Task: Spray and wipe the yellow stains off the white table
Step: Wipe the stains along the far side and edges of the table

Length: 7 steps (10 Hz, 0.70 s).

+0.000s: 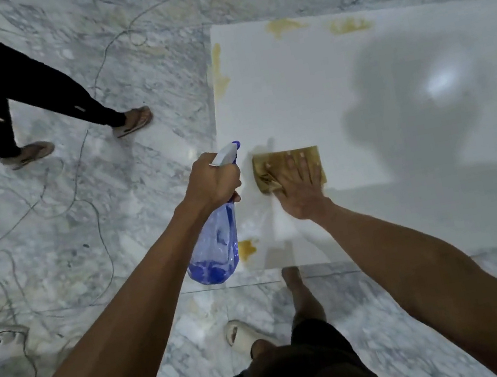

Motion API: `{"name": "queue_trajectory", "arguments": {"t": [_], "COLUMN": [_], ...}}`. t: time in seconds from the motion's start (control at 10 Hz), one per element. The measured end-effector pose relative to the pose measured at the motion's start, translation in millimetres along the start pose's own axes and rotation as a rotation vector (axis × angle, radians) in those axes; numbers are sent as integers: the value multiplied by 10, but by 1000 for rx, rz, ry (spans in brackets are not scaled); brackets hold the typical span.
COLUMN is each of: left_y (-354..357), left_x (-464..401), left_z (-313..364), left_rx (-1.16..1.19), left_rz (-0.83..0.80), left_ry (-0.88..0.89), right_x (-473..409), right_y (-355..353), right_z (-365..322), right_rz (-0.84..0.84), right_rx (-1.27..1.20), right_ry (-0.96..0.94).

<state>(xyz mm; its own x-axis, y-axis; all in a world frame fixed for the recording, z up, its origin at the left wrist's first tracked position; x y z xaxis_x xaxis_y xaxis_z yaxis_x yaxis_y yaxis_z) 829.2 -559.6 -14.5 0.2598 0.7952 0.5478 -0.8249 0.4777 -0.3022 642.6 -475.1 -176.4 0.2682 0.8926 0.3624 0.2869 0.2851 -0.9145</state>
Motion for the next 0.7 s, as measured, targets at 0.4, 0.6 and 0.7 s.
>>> {"name": "queue_trajectory", "arguments": {"t": [0.4,0.6,0.7], "left_y": [-138,-371,-506], "left_x": [916,1114,1131], "left_z": [-419,-97,55], "left_rx": [15,-23,6], "left_rz": [-111,-77,-61], "left_ry": [64,131,149], "right_x": [1260,1329,1244], "right_y": [-217,-754,-937], "right_z": [-283,-665,-907], "right_rz": [-60,122,125], "right_rx": [-728,-1829,-2060], "right_ry": [260,319,266]}}
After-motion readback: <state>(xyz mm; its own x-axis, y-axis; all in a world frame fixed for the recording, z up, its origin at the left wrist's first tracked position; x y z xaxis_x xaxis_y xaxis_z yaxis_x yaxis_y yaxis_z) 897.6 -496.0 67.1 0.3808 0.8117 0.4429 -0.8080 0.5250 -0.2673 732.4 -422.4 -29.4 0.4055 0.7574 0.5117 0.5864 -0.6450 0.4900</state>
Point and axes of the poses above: each hand's wrist, its own x-axis away from the middle knuckle, its own y-axis out of the palm, z = x × y, the point moved 9 cm from there along -x, towards the middle knuckle, and after that the axes turned 4 degrees about x, right-handed, at the moved point
